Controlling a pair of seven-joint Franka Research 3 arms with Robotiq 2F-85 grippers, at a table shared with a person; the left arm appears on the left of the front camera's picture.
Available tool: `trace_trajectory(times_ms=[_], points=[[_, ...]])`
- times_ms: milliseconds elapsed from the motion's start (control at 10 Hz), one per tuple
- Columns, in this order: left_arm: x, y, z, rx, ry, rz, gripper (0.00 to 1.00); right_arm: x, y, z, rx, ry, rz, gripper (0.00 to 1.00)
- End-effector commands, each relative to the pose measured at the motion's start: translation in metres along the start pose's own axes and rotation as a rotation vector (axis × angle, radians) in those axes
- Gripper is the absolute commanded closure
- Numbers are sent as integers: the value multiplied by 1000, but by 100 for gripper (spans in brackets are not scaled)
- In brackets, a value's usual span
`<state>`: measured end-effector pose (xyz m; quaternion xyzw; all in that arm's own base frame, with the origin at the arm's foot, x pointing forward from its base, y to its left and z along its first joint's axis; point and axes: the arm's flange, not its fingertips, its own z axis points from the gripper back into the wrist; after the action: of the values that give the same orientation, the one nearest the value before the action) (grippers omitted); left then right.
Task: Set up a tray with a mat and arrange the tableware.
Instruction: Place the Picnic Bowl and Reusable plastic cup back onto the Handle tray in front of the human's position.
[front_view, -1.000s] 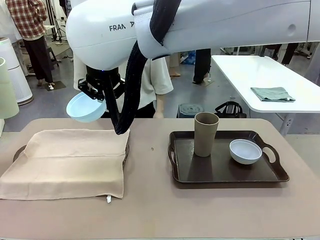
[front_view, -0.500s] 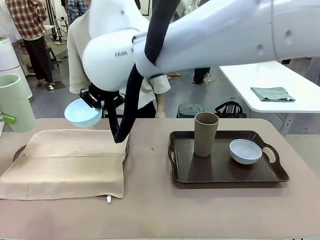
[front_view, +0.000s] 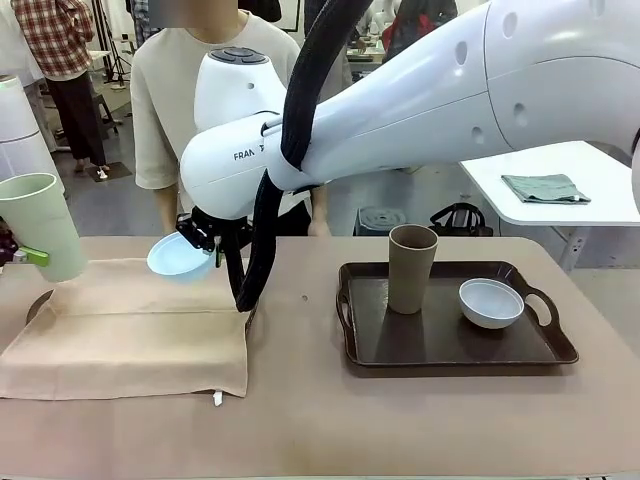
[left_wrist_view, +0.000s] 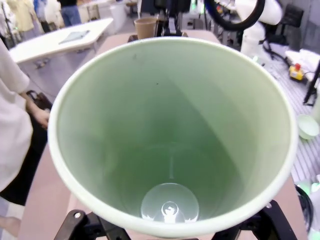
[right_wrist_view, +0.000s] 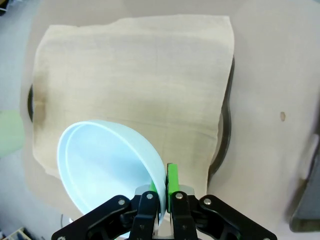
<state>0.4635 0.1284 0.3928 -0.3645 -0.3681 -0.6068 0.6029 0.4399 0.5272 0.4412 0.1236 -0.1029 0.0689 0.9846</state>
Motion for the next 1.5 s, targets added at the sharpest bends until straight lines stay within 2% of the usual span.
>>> trace_trajectory(times_ms=[0, 200, 600, 1400], points=[[11, -5, 4, 11, 3, -19, 17, -1, 2, 9, 4, -15, 10, 94], [2, 0, 1, 2, 1, -4, 17, 1, 2, 3, 3, -6, 2, 94], [-20, 11, -35, 26, 3, -17, 17, 4, 3, -45, 81, 36, 20, 94], [-63, 17, -76, 7, 17, -67, 17, 2, -18, -94, 52, 68, 3, 94]])
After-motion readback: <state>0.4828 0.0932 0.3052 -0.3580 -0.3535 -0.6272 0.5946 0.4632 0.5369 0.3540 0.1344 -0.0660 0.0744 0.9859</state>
